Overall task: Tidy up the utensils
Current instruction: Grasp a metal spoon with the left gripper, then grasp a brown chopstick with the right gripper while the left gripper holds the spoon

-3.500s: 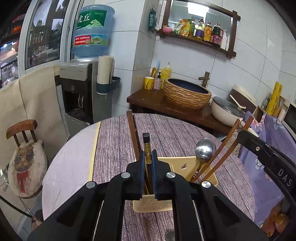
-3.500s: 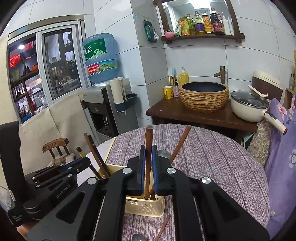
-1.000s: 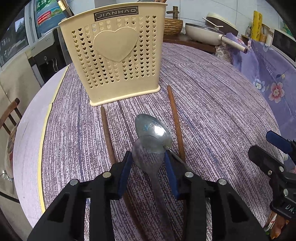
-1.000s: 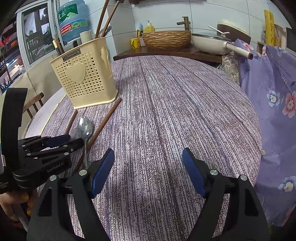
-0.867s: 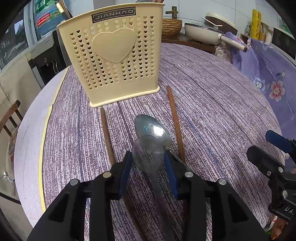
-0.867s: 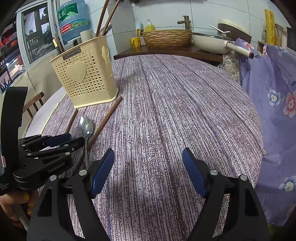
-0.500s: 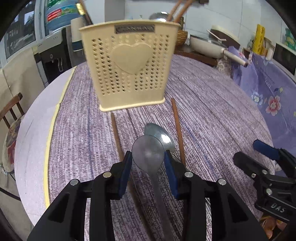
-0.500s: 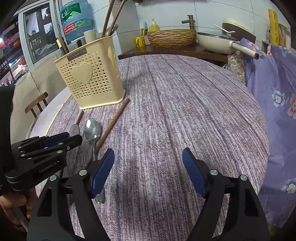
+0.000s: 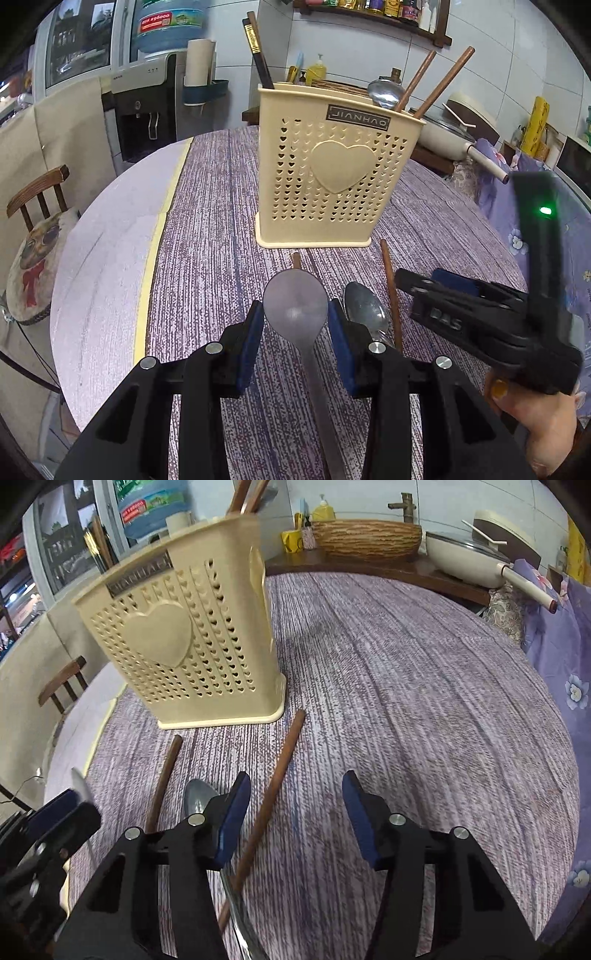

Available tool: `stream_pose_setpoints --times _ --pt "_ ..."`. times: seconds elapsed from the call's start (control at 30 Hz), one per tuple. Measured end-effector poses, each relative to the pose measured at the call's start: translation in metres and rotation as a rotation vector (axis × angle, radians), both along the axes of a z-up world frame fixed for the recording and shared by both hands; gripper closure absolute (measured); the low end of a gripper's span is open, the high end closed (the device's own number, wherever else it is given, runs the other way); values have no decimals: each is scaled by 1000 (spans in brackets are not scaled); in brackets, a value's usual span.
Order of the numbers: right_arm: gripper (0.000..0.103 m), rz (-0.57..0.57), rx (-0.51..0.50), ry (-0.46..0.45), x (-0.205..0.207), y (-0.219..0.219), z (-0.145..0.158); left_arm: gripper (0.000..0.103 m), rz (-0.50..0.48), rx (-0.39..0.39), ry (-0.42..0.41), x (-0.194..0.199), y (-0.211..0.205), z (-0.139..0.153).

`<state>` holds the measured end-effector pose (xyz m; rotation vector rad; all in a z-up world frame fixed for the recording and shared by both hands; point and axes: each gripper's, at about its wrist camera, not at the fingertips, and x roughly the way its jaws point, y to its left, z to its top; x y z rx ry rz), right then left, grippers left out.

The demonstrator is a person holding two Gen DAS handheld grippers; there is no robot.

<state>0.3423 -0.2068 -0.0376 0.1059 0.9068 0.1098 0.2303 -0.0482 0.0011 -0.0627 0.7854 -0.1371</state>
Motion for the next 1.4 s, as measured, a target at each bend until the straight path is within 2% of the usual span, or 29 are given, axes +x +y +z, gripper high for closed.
stream_pose_setpoints --times 0.07,0.23,0.3,0.37,0.57,0.73,1.07,1.4 --pt "58 -4 -28 30 8 10 -8 67 2 -5 3 -1 2 -1" --pt "68 -14 -106 10 13 19 -11 67 4 -20 6 -1 9 -1" --pt "83 -15 -110 7 16 19 -11 67 6 -23 4 -1 9 -1" --pt "91 -16 -95 13 19 15 -11 67 3 -28 1 -2 11 0" --pt "92 -42 38 4 20 -6 -6 67 -2 -35 -19 -4 9 6" --pt "92 -52 155 -64 8 -26 16 67 -10 -42 -45 -6 7 14" --pt "93 -39 178 -250 -31 -44 77 67 -24 -54 -134 -12 -1 38" --pt "97 28 167 -385 -69 -52 132 67 -27 -62 -194 -13 -2 56"
